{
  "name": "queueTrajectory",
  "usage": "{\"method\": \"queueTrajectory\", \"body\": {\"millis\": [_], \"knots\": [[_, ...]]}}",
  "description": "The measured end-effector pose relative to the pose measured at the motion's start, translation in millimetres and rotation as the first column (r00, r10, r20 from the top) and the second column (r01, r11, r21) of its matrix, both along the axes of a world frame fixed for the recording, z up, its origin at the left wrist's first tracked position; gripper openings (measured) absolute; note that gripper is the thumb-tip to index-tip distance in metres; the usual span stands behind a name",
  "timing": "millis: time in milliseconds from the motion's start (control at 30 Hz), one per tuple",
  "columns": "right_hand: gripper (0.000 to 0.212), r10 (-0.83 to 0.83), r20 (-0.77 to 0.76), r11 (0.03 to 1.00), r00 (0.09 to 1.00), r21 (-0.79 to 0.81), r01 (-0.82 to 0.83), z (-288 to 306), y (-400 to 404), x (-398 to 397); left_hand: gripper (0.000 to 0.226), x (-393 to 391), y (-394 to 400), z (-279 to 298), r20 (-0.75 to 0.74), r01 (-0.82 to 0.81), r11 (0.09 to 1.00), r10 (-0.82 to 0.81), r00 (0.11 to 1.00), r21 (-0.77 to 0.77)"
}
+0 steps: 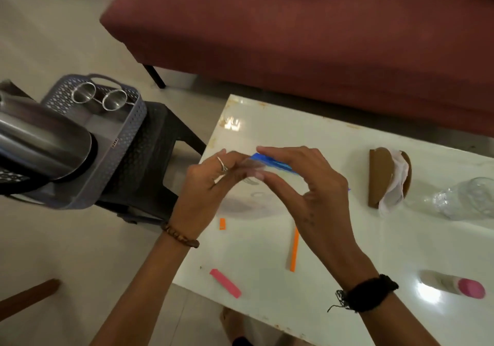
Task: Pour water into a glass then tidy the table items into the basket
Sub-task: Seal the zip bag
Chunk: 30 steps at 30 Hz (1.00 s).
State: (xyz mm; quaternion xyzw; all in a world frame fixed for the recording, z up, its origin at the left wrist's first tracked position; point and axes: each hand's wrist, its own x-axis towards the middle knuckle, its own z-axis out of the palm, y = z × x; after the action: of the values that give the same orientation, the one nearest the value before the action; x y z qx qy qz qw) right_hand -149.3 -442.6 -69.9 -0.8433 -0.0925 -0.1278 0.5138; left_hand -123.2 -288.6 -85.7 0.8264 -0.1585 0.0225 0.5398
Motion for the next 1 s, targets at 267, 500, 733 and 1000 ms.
{"method": "queueTrajectory", "body": {"millis": [267,500,733,1000], "knots": [[0.018,-0.411,0.095,0.860,0.907,-0.290,0.420,-4,-26,3,0.015,-11,-7,16,-0.010,-0.077,0.969,0.077,0.997,-0.236],[0.015,-0.173,0.085,0.967,0.981,-0.176,0.186,-6,-52,-4,0.041,-10,-24,0,-0.367,0.008,0.946,-0.134,0.920,-0.324],[0.017,0.047,0.034,0.992,0.998,-0.119,-0.043,-5,-71,-17,0.030,31,-68,-8,-0.367,0.088,0.972,-0.166,0.915,-0.220],[0.036,-0.071,-0.185,0.953,0.980,0.278,0.121,-2,-76,-13,0.022,37,-84,-23,-0.323,-0.010,0.955,-0.090,0.942,-0.296]]}}
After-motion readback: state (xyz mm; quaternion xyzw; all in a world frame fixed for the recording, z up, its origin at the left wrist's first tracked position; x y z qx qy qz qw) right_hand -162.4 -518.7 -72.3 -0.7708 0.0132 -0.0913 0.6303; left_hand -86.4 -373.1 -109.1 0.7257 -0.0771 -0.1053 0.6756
